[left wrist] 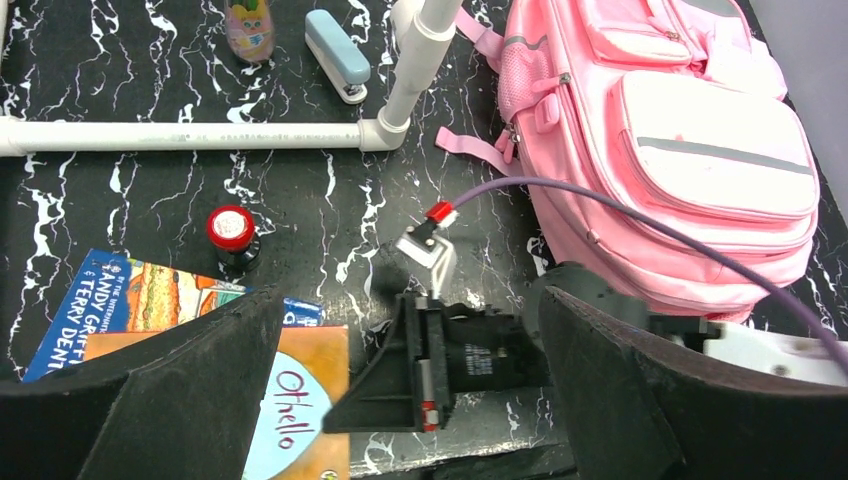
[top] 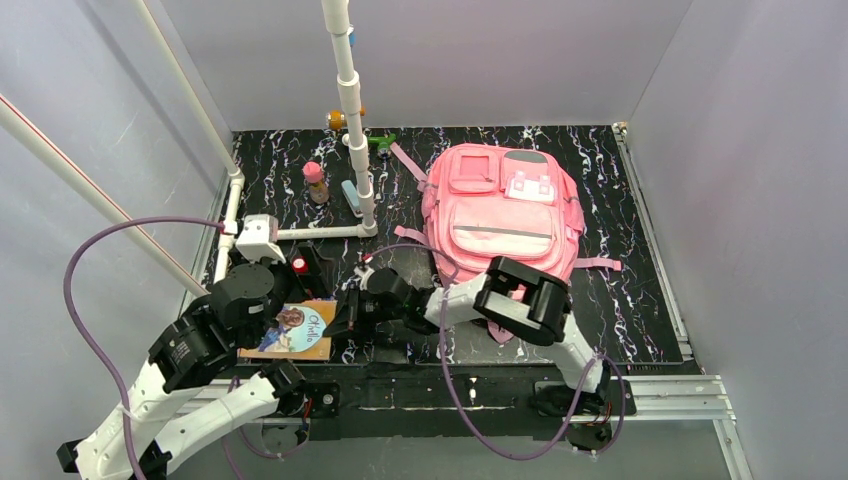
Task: Pack the student bag
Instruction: Pick up the book from the center of the board.
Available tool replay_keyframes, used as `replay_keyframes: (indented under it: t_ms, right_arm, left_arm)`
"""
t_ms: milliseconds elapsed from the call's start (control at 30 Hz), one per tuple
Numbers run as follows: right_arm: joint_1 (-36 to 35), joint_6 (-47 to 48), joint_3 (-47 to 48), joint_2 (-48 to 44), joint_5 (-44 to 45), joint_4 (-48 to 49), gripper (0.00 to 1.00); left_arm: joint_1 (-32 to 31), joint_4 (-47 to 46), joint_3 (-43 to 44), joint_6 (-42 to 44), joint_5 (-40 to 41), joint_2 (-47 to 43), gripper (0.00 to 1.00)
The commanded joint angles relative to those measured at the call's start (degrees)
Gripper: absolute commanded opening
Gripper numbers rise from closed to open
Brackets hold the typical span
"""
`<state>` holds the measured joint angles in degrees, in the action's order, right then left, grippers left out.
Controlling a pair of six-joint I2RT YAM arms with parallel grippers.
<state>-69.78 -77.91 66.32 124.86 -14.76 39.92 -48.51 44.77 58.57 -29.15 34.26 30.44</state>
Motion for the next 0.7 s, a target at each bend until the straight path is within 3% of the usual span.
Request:
replay_keyframes:
  t_ms: [0,167,333,433,667]
  right_arm:
    - [2.39,5.03,-3.69,-10.09,0.37,-4.93,0.01]
    - [4.79,13.33,-5.74,-19.95,1.61,-19.13,0.01]
    - [6.86,23.74,-6.32,-34.2,13.98,-42.65,0.01]
    - [8.85,26.98,-6.4,-42.58,22.16,-56.53,0.01]
    - [13.25,32.04,-4.61,-64.65,35.76,-73.92,0.01]
  left_arm:
    - [-0.18,-1.83,-0.21,1.67,1.88,1.55,0.98]
    - [-0.25,-4.04,-0.23,2.16,1.45,3.02,0.98]
    - [-0.18,-6.89,-1.22,2.67,0.15,4.83,0.98]
    - [-0.18,-11.78,-2.93,6.4,-6.05,5.9,0.98]
    - [-0.19,-20.61,-4.26,12.13,-19.5,14.89,0.95]
